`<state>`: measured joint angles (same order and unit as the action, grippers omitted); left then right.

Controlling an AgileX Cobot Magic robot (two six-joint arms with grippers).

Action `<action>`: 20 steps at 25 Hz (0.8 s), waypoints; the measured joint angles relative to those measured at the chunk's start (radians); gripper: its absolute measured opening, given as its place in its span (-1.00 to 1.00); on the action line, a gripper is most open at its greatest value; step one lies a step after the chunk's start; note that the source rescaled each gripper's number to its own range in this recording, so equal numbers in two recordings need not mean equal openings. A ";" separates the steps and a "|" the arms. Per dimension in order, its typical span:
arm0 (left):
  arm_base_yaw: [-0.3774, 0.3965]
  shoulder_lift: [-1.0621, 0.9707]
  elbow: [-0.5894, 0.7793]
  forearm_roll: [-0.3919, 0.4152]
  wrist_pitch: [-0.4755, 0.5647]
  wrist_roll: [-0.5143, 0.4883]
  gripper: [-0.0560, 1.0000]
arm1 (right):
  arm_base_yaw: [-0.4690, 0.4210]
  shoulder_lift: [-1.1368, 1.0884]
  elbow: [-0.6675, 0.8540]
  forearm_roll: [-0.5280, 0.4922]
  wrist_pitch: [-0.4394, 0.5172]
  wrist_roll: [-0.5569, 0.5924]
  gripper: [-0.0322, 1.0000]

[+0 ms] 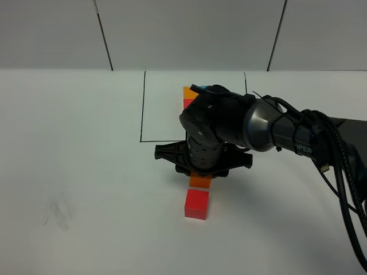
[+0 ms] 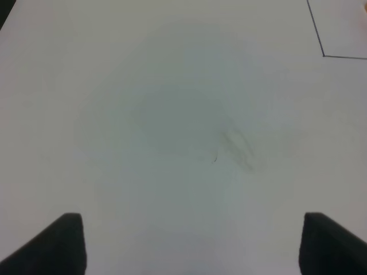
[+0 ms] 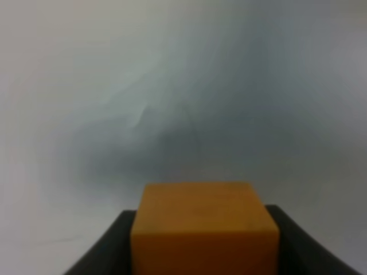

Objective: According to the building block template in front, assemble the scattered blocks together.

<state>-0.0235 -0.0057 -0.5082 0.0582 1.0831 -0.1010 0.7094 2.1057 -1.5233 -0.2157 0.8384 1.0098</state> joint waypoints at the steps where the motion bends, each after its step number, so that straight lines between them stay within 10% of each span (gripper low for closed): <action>1: 0.000 0.000 0.000 0.000 0.000 0.000 0.37 | 0.003 0.000 0.000 -0.008 0.001 0.006 -0.40; 20: 0.000 0.000 0.000 0.000 0.000 0.000 0.37 | 0.017 0.045 0.000 -0.040 0.016 0.059 -0.40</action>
<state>-0.0235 -0.0057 -0.5082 0.0582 1.0831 -0.1010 0.7269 2.1511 -1.5233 -0.2555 0.8548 1.0692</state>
